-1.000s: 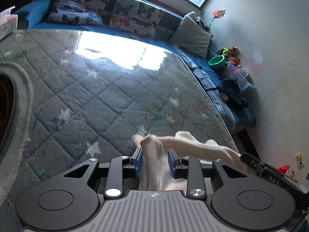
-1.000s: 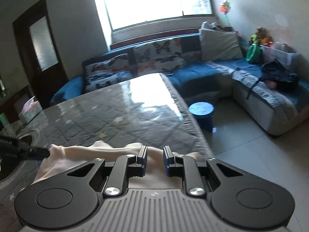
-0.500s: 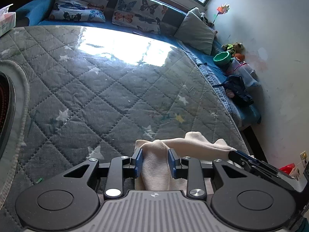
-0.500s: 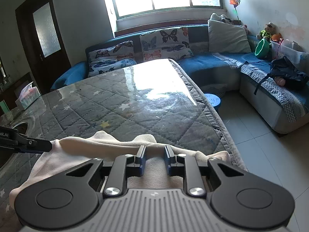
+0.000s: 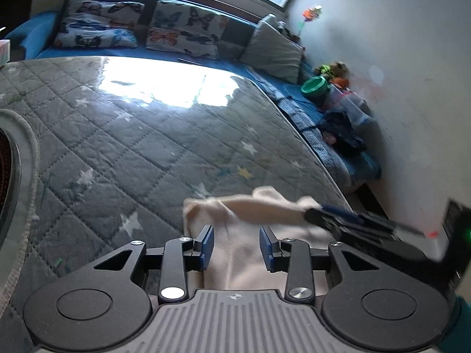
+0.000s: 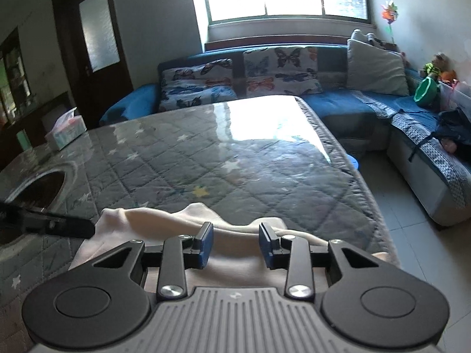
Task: Fold clothes
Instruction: 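Lower the folded sweatshirt onto the mat with both grippers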
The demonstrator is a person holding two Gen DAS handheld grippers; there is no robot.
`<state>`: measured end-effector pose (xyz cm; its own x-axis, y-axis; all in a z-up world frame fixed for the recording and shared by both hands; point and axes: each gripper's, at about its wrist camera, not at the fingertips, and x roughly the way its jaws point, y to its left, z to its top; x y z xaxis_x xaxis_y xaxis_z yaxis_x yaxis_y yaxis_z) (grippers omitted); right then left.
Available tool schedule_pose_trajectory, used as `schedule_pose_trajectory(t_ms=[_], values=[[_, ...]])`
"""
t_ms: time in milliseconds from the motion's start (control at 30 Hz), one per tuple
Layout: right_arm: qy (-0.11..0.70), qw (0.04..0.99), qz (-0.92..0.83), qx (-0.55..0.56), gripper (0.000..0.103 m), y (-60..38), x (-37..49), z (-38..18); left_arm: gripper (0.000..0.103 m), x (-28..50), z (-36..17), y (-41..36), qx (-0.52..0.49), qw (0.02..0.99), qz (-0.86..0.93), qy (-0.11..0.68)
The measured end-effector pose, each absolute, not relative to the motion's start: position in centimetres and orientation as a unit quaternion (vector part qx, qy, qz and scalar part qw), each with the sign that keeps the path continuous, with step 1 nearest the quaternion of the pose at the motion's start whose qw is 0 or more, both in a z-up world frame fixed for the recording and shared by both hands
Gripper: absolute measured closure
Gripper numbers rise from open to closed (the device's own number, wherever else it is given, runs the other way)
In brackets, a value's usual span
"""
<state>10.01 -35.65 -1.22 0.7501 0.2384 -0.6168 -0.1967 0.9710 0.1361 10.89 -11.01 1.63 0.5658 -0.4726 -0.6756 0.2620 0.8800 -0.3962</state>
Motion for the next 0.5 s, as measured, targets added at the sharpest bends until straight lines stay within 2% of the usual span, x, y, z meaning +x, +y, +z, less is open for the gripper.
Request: schedule_pose_trajectory(t_ms=[233, 500], values=[[0.340, 0.934, 0.114, 0.012, 0.063, -34.3, 11.0, -1.6, 0.066, 8.7, 1.1, -12.5, -0.073, 0.878, -0.235, 0.411], [0.337, 0.935, 0.112, 0.002, 0.063, -34.0, 10.9, -1.3, 0.064, 8.1, 0.7, -12.7, -0.057, 0.880, -0.233, 0.411]])
